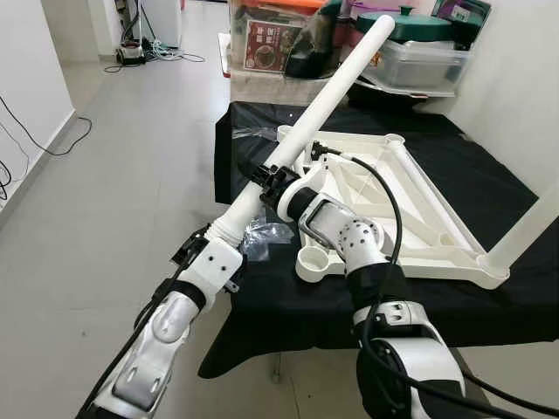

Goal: Building children table

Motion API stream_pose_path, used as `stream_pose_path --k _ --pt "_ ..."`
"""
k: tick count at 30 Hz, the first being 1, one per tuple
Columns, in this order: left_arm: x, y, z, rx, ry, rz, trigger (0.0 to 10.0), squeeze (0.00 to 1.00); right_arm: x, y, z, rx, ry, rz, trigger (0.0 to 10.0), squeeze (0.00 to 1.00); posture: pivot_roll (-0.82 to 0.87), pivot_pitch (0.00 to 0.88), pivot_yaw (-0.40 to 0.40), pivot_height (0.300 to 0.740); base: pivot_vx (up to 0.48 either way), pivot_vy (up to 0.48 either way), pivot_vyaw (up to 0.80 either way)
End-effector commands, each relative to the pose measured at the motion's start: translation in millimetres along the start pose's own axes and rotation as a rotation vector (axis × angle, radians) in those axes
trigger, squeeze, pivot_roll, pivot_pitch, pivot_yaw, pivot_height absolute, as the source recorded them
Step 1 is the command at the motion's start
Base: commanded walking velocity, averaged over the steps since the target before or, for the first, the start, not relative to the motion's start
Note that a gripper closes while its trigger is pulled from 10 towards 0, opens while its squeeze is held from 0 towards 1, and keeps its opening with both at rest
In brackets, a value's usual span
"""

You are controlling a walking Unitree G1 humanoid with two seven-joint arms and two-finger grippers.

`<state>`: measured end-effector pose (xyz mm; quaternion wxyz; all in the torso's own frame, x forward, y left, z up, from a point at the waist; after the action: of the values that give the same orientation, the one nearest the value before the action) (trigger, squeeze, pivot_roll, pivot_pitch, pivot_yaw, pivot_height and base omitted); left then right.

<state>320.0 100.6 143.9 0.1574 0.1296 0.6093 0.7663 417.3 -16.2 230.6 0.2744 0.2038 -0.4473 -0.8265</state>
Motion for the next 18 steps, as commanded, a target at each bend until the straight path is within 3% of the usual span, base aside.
stream_pose_path --k 1,4,5,6,8,9,11,15,16,18 --pt "5.8 1.9 -12.2 0.052 -0.069 0.005 10.0 1.00 2.9 22.2 -7.6 0.089 -0.031 -0.078 0.0 0.00 0.15 0.000 -0.146 0.740 0.000 0.000 0.00" --pt "9.4 3.0 -14.5 0.065 -0.080 0.007 10.0 1.00 5.1 31.1 -15.8 0.149 -0.062 -0.101 0.0 0.00 0.15 0.000 -0.150 0.740 0.000 0.000 0.00" --pt "11.9 -0.2 -13.4 0.063 -0.065 0.024 10.0 1.00 8.2 40.3 -24.9 0.214 -0.098 -0.123 0.0 0.00 0.15 0.000 -0.150 0.740 0.000 0.000 0.00" --pt "14.7 -3.9 -12.7 0.057 -0.058 0.042 10.0 0.69 11.3 48.9 -32.5 0.275 -0.123 -0.139 0.0 0.00 0.15 0.000 -0.152 0.740 0.000 0.000 0.00" --pt "16.3 -6.6 -11.9 0.049 -0.053 0.054 10.0 0.69 13.3 53.8 -36.5 0.312 -0.135 -0.148 0.0 0.00 0.15 0.000 -0.152 0.740 0.000 0.000 0.00" --pt "18.5 -7.4 -8.1 0.050 -0.027 0.054 10.0 0.00 17.1 60.9 -41.2 0.371 -0.145 -0.159 0.0 0.00 0.15 0.000 -0.152 0.740 0.000 0.000 0.00" --pt "25.0 -4.8 2.7 0.087 0.028 0.038 10.0 0.00 25.3 70.6 -47.1 0.515 -0.144 -0.159 0.0 0.00 0.15 0.000 -0.149 0.740 0.000 0.000 0.00" --pt "31.1 -3.0 11.8 0.130 0.066 0.030 10.0 0.00 30.0 68.6 -49.0 0.591 -0.125 -0.131 0.0 0.00 0.15 0.000 -0.150 0.740 0.000 0.000 0.00" --pt "35.1 -2.7 16.9 0.148 0.084 0.030 10.0 0.00 31.3 60.3 -53.9 0.628 -0.133 -0.080 3.9 0.00 0.15 0.000 -0.150 0.740 0.000 0.000 0.00" --pt "37.6 -2.5 19.9 0.158 0.094 0.031 10.0 0.00 32.2 54.6 -57.5 0.650 -0.141 -0.044 3.9 0.00 0.15 0.000 -0.150 0.740 0.000 0.000 0.00"
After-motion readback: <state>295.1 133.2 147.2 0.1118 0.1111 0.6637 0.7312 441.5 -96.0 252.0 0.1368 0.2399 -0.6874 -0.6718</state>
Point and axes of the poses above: a point about 5 cm out from each wrist's last joint towards the gripper, its own x axis pointing back from the gripper into the wrist, its own y axis along the axis of the wrist's last joint, z = x × y, the point moved 5 cm from there along -x, pointing out of the wrist towards the gripper, and after that the axes turned 15 degrees about x, right-handed, at the moved point
